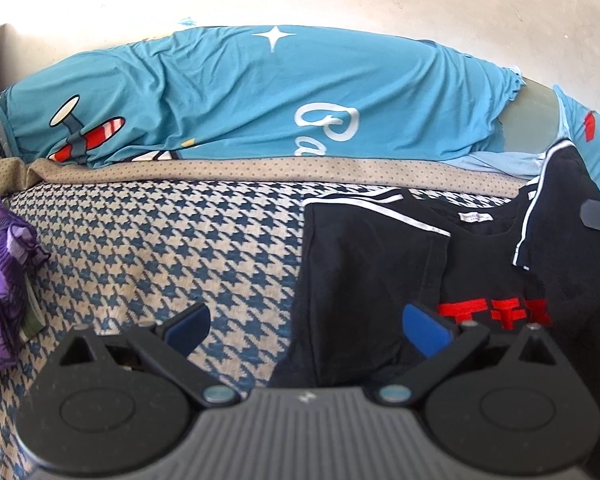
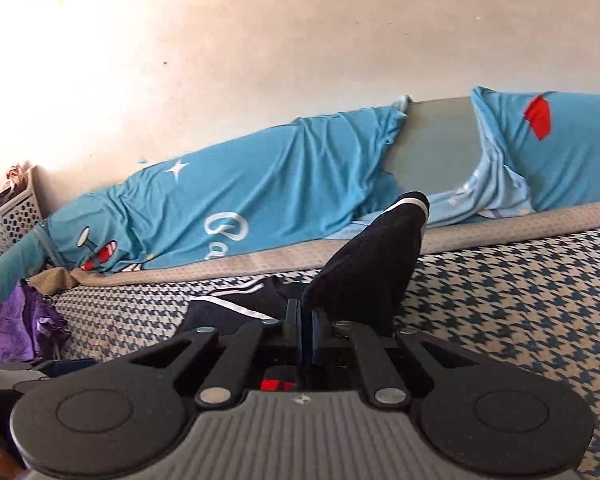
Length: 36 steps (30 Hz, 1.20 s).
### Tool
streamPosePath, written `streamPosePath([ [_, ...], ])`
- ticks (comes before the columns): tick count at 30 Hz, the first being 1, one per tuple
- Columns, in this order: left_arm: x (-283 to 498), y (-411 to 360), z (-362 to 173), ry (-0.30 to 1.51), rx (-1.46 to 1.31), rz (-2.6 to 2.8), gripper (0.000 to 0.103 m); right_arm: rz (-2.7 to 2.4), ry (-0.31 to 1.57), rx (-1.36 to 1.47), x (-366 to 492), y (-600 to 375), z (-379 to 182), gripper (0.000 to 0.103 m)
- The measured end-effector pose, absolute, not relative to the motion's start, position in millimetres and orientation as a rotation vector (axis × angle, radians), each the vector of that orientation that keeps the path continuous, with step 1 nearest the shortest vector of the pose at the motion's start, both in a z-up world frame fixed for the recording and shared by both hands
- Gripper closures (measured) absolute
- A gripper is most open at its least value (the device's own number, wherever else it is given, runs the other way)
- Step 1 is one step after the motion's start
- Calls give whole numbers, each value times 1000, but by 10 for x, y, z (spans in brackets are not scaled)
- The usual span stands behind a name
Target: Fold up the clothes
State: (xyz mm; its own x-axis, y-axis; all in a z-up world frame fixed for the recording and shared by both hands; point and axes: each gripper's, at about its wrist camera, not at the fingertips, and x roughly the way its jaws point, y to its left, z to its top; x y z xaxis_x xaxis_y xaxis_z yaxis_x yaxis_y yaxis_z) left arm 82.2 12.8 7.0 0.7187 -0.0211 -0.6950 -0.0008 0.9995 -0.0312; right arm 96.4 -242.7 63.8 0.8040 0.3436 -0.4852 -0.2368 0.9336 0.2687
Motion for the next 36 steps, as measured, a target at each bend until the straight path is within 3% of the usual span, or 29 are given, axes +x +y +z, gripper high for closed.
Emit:
streamPosePath([
  [15,830,743,124,839,-72,107,0,558,610,126,1128,-1030,272,96],
  [28,830,899,95,867,-139,122,0,592,693,184,1223,-996,89,95],
  [36,832,924,122,854,-147,152,0,591,714,164,1252,-892,-87,81],
])
